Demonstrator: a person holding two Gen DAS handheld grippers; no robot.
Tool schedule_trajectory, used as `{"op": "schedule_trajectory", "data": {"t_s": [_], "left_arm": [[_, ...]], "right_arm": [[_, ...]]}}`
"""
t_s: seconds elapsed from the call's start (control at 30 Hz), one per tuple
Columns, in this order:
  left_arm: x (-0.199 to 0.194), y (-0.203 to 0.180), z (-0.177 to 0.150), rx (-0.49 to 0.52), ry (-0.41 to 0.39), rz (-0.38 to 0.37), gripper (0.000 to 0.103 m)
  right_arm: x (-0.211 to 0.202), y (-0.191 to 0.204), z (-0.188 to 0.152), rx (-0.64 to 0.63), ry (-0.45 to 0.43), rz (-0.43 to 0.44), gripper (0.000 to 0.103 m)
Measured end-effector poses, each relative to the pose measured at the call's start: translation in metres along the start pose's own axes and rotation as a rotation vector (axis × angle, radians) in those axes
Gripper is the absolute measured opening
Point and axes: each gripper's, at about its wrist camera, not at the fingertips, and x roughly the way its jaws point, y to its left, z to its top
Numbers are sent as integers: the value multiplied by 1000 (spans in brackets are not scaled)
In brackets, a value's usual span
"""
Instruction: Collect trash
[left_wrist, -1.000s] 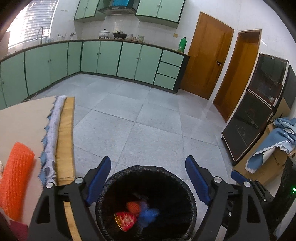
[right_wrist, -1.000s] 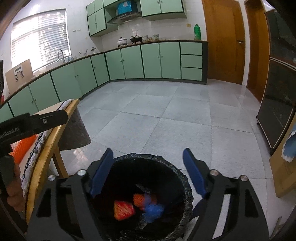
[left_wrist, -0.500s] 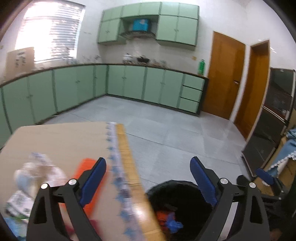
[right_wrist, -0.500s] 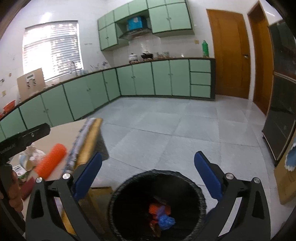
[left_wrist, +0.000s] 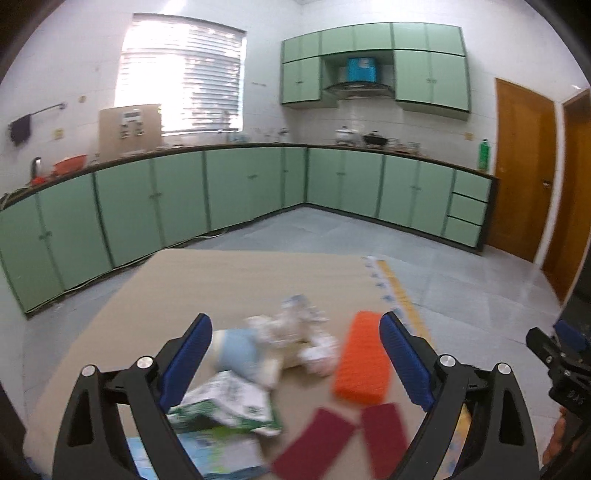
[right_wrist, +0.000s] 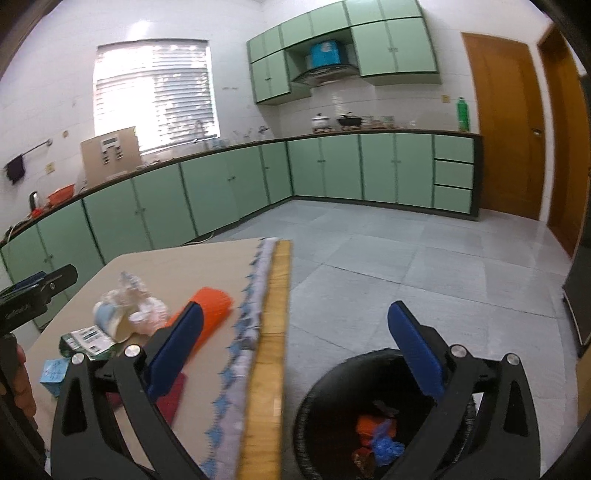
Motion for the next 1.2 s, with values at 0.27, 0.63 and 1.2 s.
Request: {"op": "schedule_trajectory", "data": {"t_s": [0.27, 0.63, 1.2], "left_arm": [[-11, 51, -26, -50, 47, 71, 90], [-17, 67, -69, -97, 138, 91, 90], [3, 61, -96, -120, 222, 82, 94]], "right_arm": [[7, 42, -8, -40, 32, 63, 97], [7, 76, -19, -72, 68, 118, 97], [22, 88, -36, -99, 120, 145, 97]]}}
